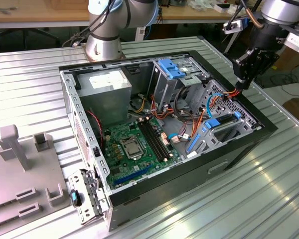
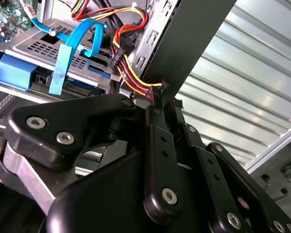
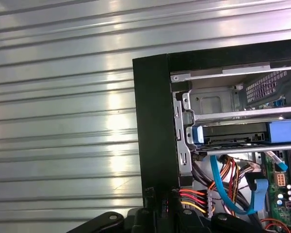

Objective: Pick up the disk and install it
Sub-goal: 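Insert the first disk wire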

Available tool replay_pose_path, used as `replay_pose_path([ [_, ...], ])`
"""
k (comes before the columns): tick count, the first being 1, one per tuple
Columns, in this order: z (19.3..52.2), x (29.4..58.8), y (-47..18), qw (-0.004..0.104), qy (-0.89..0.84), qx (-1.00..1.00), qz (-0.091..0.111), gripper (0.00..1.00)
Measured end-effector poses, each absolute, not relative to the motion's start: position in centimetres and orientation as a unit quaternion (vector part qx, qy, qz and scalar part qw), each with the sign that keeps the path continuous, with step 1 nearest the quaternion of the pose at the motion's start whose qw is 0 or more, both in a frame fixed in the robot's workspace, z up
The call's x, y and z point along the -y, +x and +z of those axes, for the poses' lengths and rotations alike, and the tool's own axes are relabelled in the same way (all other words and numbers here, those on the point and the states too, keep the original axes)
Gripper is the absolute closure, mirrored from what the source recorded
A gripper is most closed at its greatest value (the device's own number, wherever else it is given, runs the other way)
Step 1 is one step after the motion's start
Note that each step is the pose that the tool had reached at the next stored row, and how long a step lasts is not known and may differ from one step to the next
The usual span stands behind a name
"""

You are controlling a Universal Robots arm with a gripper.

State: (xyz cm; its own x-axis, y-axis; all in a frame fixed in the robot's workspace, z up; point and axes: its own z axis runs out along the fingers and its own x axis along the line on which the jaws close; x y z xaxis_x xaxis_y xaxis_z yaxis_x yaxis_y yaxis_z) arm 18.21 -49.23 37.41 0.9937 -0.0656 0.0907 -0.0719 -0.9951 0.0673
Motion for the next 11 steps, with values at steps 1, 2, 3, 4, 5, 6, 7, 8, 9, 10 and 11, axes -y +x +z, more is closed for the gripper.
replay_pose_path([
  [1,37.41,49.24,18.17,0.035,0.998,0.033,0.044,0.76],
  [2,37.4,49.24,18.14,0.035,0.998,0.032,0.044,0.75],
  [3,37.38,49.23,18.11,0.035,0.998,0.032,0.044,0.75],
  [4,37.37,49.21,18.09,0.035,0.998,0.032,0.044,0.68],
  [5,37.31,49.12,18.09,0.035,0.998,0.033,0.044,0.68],
  [6,37.24,49.04,18.08,0.035,0.998,0.035,0.044,0.68],
  [7,37.13,48.98,18.08,0.035,0.998,0.037,0.044,0.68],
  [8,37.06,48.95,18.08,0.035,0.998,0.04,0.044,0.68],
  [9,36.99,48.93,18.08,0.036,0.997,0.044,0.044,0.68],
  [10,36.92,48.93,18.08,0.036,0.997,0.05,0.044,0.68],
  [11,36.87,48.93,18.08,0.036,0.997,0.054,0.044,0.68],
])
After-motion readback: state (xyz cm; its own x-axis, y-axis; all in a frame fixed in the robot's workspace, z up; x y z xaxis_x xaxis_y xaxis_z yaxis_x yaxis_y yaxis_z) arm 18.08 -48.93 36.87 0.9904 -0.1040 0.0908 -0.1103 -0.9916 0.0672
